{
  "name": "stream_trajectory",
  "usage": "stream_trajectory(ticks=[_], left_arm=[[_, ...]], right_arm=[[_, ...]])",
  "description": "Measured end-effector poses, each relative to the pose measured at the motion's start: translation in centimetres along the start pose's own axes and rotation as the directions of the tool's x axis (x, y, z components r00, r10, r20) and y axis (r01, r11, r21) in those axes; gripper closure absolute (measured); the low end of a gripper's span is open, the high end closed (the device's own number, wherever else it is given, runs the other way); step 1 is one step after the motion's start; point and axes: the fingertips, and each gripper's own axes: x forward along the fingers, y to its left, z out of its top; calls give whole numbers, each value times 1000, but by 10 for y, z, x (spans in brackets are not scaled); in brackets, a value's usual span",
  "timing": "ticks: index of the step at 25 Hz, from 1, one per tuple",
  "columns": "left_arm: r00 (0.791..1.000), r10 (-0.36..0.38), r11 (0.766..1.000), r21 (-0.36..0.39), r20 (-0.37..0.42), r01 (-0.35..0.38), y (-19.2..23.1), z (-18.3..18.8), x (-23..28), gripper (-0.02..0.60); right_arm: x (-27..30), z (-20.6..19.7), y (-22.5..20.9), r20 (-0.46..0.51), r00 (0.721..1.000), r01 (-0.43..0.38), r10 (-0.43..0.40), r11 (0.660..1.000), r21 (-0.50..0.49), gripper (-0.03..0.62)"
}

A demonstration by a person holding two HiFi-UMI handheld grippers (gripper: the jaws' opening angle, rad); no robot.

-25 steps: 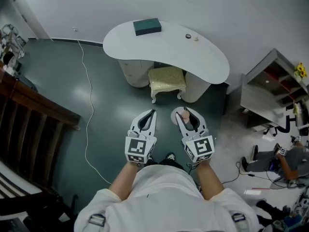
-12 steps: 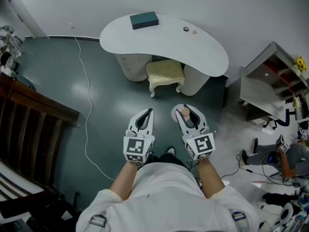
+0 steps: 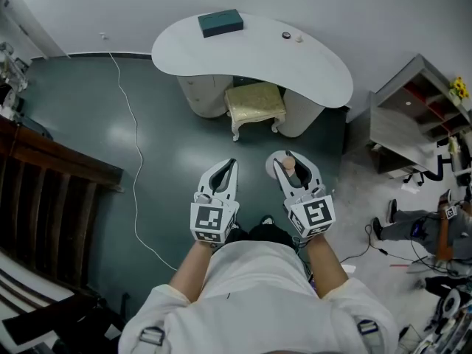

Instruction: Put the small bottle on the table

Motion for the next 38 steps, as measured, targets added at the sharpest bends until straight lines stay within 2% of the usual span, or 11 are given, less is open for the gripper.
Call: stream_trajectory(ticks=[7, 13, 23, 32, 38], left_arm=[[1000, 0, 1000, -13, -26, 0, 25, -12, 18, 561], [999, 39, 999, -15, -26, -39, 55, -7, 63, 561], [996, 81, 997, -15, -29, -82, 98, 23, 174, 561], [993, 105, 994, -25, -55, -106, 109, 24, 256, 561], [989, 123, 992, -31, -84, -126, 130, 19, 288, 561]], right_arm=[[32, -7, -5, -12, 1000, -2, 2, 1000, 23, 462], [80, -3, -31, 2, 999, -42, 42, 999, 12, 462], [167, 21, -107, 16, 995, -100, 100, 995, -5, 462], [214, 16, -183, 1, 993, -117, 117, 993, -13, 462], [244, 10, -213, -20, 994, -111, 111, 994, 7, 462]])
